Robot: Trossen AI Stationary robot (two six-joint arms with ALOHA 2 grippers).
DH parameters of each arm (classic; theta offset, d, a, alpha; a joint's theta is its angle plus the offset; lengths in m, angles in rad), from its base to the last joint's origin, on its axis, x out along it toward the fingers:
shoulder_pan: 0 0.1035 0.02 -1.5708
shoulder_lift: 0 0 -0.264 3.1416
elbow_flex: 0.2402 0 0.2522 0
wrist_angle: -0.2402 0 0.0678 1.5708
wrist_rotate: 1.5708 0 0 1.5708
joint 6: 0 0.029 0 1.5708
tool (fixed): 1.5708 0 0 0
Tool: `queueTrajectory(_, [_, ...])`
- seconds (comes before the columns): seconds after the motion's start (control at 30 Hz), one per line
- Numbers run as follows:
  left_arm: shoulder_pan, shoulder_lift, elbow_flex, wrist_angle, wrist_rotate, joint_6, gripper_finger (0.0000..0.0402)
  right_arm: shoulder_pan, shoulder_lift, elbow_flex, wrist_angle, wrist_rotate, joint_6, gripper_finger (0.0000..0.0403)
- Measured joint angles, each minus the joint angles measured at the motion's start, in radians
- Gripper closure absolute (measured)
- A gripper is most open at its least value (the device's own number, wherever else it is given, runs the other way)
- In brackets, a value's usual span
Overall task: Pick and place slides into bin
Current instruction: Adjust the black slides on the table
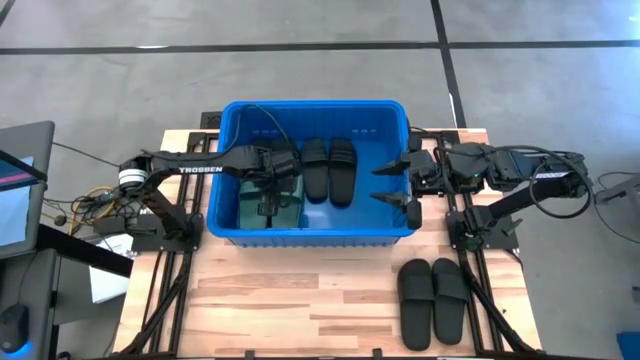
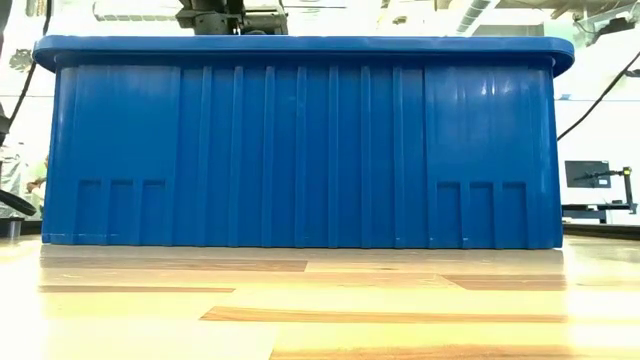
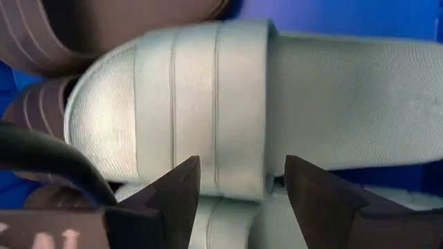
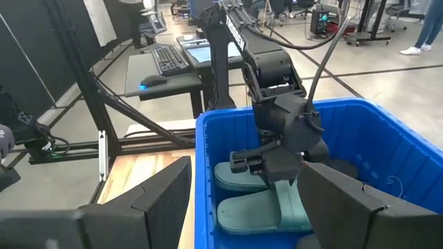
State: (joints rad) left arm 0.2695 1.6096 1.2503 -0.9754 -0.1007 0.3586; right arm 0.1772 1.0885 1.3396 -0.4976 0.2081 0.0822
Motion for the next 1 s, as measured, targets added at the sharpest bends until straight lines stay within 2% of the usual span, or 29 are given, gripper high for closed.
queueTrajectory(0.17, [0.006, -0.033, 0.000, -0.042, 0.003, 0.002, 0.0203, 0.000, 0.000, 0.000, -0.005, 0.000, 0.000, 0.0154])
queueTrajectory(0.43, [0.005, -0.170, 0.000, -0.021, 0.049, -0.016, 0.0203, -0.005, 0.000, 0.000, -0.005, 0.000, -0.003, 0.0154])
queueTrajectory(1.0, [0.005, -0.530, 0.000, 0.238, 0.054, -0.158, 0.0203, -0.017, 0.000, 0.000, 0.004, 0.002, -0.003, 0.0154])
